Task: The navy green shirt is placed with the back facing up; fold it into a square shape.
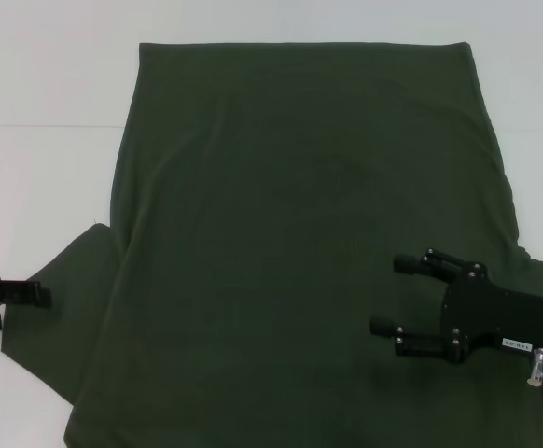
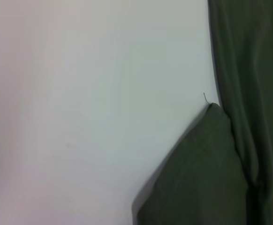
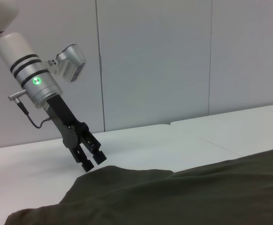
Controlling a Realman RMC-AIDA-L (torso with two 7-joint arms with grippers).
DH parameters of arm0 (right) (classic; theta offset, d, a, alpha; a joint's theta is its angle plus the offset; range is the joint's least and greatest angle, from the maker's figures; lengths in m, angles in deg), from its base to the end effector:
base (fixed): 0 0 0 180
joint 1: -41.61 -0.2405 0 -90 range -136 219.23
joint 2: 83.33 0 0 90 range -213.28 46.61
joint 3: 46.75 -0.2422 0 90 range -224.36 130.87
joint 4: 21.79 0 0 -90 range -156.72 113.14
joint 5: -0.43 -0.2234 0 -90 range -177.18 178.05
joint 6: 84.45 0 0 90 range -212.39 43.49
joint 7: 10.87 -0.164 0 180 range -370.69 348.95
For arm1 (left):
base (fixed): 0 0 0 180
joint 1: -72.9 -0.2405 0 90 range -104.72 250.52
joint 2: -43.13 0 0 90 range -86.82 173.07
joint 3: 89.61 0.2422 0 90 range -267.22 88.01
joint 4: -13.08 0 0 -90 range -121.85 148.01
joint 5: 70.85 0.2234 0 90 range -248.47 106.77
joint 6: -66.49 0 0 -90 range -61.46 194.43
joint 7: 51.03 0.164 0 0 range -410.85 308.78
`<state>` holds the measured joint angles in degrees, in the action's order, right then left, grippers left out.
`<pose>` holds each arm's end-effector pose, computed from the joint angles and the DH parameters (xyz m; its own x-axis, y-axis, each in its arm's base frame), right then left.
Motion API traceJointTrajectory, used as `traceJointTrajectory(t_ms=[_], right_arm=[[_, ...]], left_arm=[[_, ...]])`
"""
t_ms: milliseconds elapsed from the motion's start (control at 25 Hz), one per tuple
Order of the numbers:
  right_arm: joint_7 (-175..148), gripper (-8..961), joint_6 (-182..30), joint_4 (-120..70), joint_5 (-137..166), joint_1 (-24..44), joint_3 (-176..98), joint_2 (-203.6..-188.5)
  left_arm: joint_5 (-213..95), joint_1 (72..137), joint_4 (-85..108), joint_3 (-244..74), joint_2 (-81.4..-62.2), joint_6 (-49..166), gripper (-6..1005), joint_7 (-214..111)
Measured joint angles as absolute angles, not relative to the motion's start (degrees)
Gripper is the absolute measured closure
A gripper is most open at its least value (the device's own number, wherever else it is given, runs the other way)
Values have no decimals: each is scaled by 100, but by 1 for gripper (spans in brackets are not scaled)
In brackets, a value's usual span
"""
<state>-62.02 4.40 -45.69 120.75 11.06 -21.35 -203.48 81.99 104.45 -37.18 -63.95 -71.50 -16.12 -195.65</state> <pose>0.2712 0.3166 -0.0420 0.8271 -0.1123 -0.5507 -0.3101 -0.9084 -0.2805 -0.3574 0.3465 0.0771 0.0253 0.9108 0.4120 0.9646 0.0860 -0.2494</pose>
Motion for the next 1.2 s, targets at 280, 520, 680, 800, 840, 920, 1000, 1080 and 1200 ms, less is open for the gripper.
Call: traceJointTrajectory(t_ms=[280, 520, 680, 800, 840, 920, 1000, 1080, 1200], right_arm=[[-6202, 11, 440, -4569, 12075, 1102, -2134, -20348], [-6202, 12, 441, -4569, 12075, 1098, -2135, -20348], [-6202, 12, 441, -4569, 12075, 1094, -2135, -20348], [-6202, 12, 441, -4570, 12075, 1094, -2135, -20348], [-6202, 12, 441, -4570, 12075, 1094, -2135, -20348], [-6202, 12, 441, -4569, 12075, 1094, -2135, -20348], [-6202, 13, 441, -4571, 12075, 1094, -2135, -20348], [-6202, 13, 441, -4573, 12075, 1094, -2135, -20348], [-6202, 13, 441, -4573, 12075, 1094, -2135, -20348]], left_arm=[[8193, 10454, -3677, -6385, -7155, -1635, 93, -19568], [8182, 10499, -3566, -6386, -7143, -1662, 97, -19570], [8173, 10511, -3566, -6386, -7138, -1671, 99, -19570], [8178, 10514, -3603, -6391, -7124, -1673, 101, -19570], [8187, 10515, -3614, -6393, -7116, -1672, 102, -19571], [8215, 10515, -3623, -6398, -7101, -1653, 103, -19577], [8278, 10516, -3627, -6418, -7082, -1624, 104, -19587], [8330, 10516, -3627, -6424, -7076, -1591, 105, -19595], [8354, 10516, -3629, -6405, -7076, -1557, 107, -19600]])
